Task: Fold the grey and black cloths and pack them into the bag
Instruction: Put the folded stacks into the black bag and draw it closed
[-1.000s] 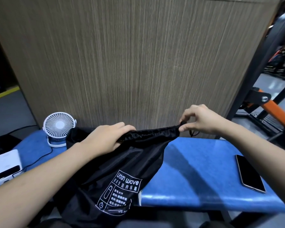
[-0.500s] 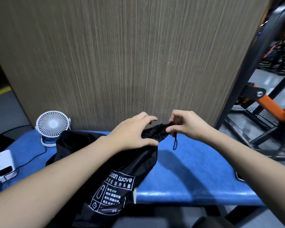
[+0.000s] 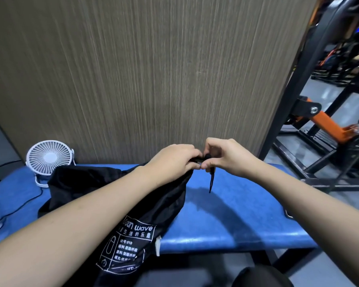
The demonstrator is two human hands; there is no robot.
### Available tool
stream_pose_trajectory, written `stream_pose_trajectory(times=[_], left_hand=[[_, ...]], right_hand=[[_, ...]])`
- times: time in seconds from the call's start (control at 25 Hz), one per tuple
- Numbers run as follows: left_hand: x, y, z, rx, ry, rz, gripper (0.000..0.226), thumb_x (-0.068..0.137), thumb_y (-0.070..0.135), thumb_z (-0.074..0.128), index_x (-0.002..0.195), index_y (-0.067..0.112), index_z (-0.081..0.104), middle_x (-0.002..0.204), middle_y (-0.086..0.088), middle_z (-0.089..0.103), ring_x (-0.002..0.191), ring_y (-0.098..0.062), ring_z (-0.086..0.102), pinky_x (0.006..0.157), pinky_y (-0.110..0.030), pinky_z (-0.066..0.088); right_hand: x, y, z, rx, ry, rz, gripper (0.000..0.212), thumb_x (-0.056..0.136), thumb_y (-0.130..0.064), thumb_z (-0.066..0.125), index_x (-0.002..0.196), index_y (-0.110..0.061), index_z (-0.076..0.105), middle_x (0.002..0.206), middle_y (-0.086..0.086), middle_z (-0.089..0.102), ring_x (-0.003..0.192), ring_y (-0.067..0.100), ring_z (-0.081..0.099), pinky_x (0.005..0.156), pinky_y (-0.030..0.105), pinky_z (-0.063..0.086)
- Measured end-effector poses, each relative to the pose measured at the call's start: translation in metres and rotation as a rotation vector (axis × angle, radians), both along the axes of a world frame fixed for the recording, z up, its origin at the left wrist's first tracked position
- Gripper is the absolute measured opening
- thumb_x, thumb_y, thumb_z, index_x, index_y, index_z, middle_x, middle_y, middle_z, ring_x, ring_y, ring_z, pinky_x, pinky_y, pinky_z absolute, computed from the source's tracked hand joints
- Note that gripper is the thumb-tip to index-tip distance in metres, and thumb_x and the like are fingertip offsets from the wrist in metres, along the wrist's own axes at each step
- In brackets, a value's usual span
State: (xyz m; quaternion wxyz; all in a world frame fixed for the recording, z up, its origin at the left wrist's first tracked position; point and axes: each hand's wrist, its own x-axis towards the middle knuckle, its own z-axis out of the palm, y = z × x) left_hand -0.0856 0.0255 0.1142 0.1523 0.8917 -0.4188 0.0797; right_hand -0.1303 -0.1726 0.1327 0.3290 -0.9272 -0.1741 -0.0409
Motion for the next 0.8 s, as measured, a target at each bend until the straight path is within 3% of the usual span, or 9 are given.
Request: stream_pose_trajectory(times=[0.16, 0.28, 0.44, 0.6, 0.8], left_hand=[[0.003, 0.004, -0.01, 0.153, -0.124, -0.047, 0.028, 0.103, 0.042, 0.042, 0.118, 0.029, 0.061, 0.103, 0.009, 0.059, 0.104, -0.012, 0.055, 0.084, -0.027, 0.032], [0.002, 0.008, -0.012, 0.217, -0.225, -0.032, 0.033, 0.104, 0.047, 0.035, 0.103, 0.022, 0.057, 0.095, 0.008, 0.056, 0.094, -0.017, 0.055, 0.081, -0.03, 0.032], [-0.001, 0.011, -0.016, 0.275, -0.298, -0.038, 0.035, 0.104, 0.046, 0.029, 0.093, 0.021, 0.052, 0.086, 0.01, 0.046, 0.087, -0.019, 0.052, 0.077, -0.03, 0.03], [0.004, 0.021, -0.022, 0.246, -0.344, -0.049, 0.039, 0.101, 0.046, 0.022, 0.087, 0.022, 0.049, 0.081, 0.01, 0.045, 0.081, -0.02, 0.053, 0.077, -0.033, 0.036], [0.008, 0.034, -0.024, 0.264, -0.428, -0.045, 0.042, 0.101, 0.046, 0.016, 0.083, 0.023, 0.047, 0.079, 0.009, 0.052, 0.077, -0.019, 0.055, 0.074, -0.033, 0.042]], right_hand=[[0.001, -0.002, -0.008, -0.119, -0.009, 0.047, 0.03, 0.082, -0.023, 0.081, 0.086, -0.013, 0.053, 0.067, -0.001, 0.073, 0.065, 0.012, 0.069, 0.068, 0.038, 0.054], [0.0, -0.004, -0.009, -0.202, -0.054, 0.071, 0.032, 0.084, -0.027, 0.08, 0.084, -0.015, 0.05, 0.066, -0.005, 0.072, 0.062, 0.009, 0.066, 0.066, 0.035, 0.052], [-0.002, 0.0, -0.013, -0.401, -0.165, 0.091, 0.021, 0.089, -0.026, 0.07, 0.091, -0.017, 0.052, 0.065, -0.01, 0.058, 0.064, 0.017, 0.054, 0.061, 0.035, 0.043], [-0.003, -0.004, -0.017, -0.58, -0.238, 0.076, 0.011, 0.097, -0.032, 0.056, 0.098, -0.021, 0.054, 0.068, -0.001, 0.054, 0.065, 0.027, 0.048, 0.061, 0.034, 0.037], [0.002, -0.023, -0.033, -0.779, -0.585, 0.066, 0.014, 0.091, -0.026, 0.046, 0.079, -0.02, 0.044, 0.06, -0.002, 0.056, 0.055, 0.033, 0.054, 0.052, 0.035, 0.043]])
